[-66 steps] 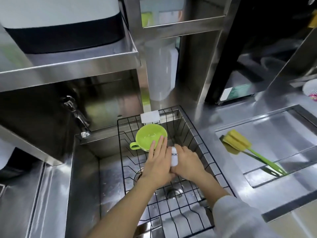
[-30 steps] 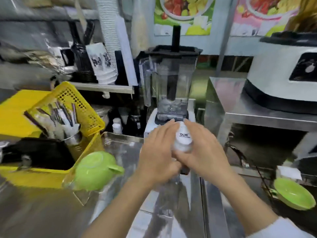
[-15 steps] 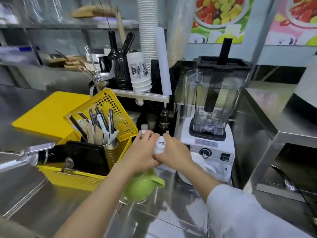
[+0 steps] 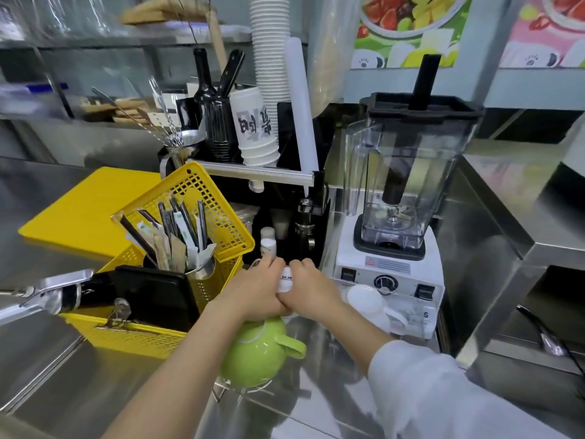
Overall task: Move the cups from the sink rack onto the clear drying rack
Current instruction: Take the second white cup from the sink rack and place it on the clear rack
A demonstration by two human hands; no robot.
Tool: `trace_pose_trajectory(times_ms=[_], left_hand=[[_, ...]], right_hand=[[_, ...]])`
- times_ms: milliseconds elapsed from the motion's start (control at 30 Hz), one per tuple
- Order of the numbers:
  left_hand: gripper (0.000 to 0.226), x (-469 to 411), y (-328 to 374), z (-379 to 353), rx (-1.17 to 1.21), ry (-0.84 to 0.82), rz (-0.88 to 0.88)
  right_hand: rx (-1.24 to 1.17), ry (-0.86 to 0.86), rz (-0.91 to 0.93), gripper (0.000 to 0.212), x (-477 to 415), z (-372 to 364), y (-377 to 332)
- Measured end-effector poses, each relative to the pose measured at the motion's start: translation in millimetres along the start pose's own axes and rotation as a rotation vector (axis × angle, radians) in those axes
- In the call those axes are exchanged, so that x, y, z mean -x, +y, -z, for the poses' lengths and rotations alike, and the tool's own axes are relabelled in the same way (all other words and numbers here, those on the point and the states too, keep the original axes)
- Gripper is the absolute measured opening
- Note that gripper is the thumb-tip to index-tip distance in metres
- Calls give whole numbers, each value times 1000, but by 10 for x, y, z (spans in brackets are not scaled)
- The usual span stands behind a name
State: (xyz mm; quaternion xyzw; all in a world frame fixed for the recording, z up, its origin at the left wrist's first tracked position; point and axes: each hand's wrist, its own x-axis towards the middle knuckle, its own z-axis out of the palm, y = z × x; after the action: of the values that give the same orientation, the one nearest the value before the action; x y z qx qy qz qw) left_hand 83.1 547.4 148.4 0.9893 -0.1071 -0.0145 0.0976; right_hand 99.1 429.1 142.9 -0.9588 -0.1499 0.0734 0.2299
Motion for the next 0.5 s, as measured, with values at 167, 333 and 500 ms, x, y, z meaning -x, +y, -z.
trace_pose_trajectory(times_ms=[167,333,500], left_hand=[[68,-7,16,68,24,-107,47],[87,69,221,328,132,-33,-17],[62,98,894,416,154,135,-171]], right_hand=[[1,-46,33,54,56,131,46],[-24,94,204,53,433,486,140],[-77,226,271,50,848,908,511]])
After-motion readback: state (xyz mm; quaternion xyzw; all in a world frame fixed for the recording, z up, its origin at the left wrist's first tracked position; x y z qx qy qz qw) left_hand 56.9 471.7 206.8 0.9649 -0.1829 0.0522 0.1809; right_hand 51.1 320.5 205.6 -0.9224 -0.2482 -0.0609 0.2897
